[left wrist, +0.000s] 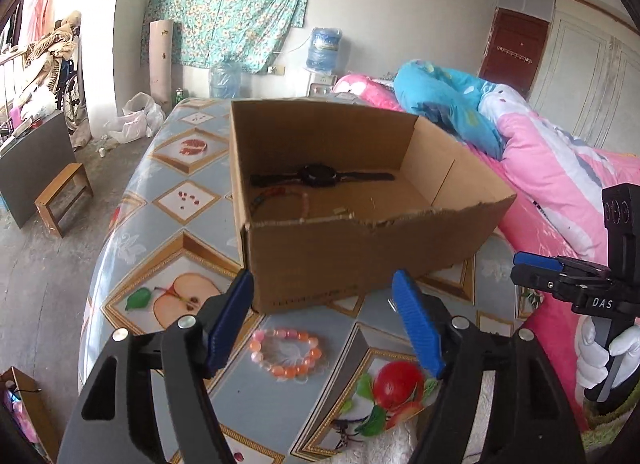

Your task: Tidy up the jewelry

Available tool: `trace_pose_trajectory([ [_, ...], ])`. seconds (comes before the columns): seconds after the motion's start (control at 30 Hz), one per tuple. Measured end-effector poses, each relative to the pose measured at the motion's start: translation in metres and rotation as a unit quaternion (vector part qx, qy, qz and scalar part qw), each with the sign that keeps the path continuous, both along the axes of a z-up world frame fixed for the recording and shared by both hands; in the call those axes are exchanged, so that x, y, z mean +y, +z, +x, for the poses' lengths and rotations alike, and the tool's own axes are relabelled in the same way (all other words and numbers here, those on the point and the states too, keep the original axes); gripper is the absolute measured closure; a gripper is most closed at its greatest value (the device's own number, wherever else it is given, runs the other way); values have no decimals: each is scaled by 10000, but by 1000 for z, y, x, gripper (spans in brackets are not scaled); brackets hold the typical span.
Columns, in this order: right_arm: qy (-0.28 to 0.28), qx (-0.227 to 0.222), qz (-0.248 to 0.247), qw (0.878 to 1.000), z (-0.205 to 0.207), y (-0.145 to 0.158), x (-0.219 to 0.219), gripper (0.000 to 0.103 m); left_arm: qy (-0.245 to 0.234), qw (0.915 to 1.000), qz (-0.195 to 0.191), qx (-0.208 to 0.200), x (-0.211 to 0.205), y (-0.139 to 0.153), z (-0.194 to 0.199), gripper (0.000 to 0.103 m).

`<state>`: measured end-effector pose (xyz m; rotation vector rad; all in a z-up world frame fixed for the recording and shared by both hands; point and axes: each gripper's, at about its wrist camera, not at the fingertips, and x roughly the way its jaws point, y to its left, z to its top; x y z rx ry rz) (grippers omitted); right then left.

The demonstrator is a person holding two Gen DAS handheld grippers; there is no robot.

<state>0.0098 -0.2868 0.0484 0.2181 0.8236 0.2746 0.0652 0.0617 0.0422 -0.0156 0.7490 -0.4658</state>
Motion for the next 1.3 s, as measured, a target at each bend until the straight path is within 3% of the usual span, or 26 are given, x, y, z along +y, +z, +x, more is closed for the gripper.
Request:
trace_pose_trajectory([
  [0.2, -209, 371, -638, 9971, 0, -24, 15, 50, -146, 9993, 291, 183, -22, -21, -16, 31],
  [0.33, -264, 521, -740, 9955, 5, -32, 17, 47, -248, 9977, 599, 185, -39, -32, -24, 30],
  [0.67, -393, 664, -606, 9952, 4, -40, 13, 45, -441, 9947, 848, 374, -64, -49, -29, 30],
  [1.3, -368, 714, -566, 9952, 7, -44, 14, 45, -415, 9936, 982, 361, -70, -51, -26, 30],
])
